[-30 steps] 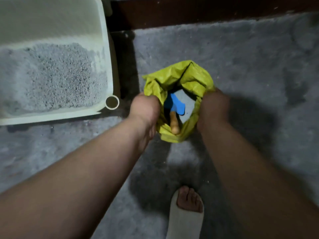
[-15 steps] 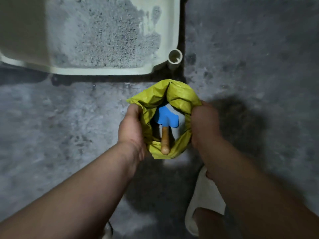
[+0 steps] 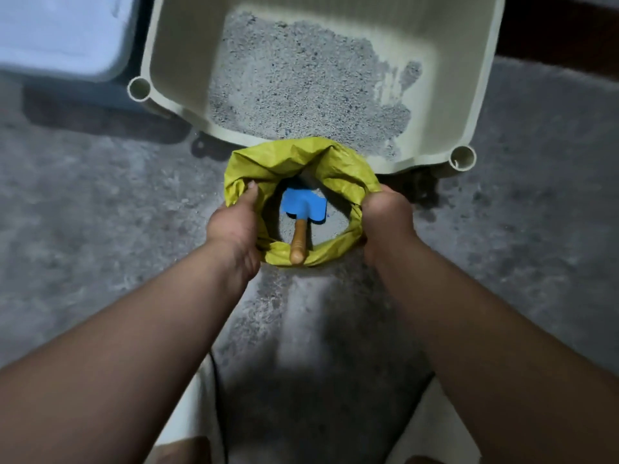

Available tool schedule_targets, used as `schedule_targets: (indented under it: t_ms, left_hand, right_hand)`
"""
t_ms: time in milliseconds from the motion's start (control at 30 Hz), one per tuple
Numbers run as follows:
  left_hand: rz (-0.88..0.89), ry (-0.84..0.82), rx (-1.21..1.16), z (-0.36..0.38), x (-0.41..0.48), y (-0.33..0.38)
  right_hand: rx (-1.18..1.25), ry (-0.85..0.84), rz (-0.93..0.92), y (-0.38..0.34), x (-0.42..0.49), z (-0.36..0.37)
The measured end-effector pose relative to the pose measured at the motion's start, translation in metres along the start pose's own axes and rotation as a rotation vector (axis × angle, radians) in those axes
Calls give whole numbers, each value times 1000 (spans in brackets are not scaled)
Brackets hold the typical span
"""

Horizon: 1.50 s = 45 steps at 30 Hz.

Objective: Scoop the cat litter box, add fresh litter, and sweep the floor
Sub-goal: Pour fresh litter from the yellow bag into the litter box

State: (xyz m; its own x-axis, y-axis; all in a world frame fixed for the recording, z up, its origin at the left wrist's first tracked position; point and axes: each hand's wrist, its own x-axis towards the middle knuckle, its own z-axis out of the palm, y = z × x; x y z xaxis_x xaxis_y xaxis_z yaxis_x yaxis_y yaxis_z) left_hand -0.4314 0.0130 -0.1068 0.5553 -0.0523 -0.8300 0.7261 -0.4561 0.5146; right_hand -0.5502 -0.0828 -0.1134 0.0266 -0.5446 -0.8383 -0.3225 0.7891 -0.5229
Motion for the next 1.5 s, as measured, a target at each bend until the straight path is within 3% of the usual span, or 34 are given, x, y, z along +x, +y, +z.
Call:
schedule_targets:
  t_ms: [67,100,200,267,333,433,533,733,933,1033,1333,1500]
  left_hand:
    - [-20,0,-10,0,4,1]
    - [-11,-4,-20,0,6,2]
    - [17,-42,-35,1,3,1]
    - [31,-58,-31,-2,3,-4]
    - [52,-70,-26,-5,6,-10]
    - [72,-92,-26,-10,12,-10]
    - [107,-136,-38,-8,19,-2]
    - [191,-140,-25,4,39,20]
    - [237,-143,38,9,50,31]
    - [208,-151,-11,8,50,29]
    - [270,-52,8,13,57,38]
    - [252,-128,-84,7,54,31]
  right_hand:
    - [-137,-30,-78,-6,0,1]
    - [-271,2,-201,-7,-2,1]
    - [-639,249,-843,-11,-19,8]
    - [-654,179,-1104,-13,-32,23]
    - [-893,-34,-1013,-9,-36,37]
    - [-1421,-301,-488,4,-25,50]
    - [-1426,-446,-288,-4,-16,53]
    - [-1530,-547,-305,-34,-14,57]
    - [-2065,-507,-567,-81,-13,68]
    - [-2237,-487,-559,-88,-11,87]
    - [-2442,-257,-852,-92,-18,111]
    - [-2441,-323,-823,-71,9,105]
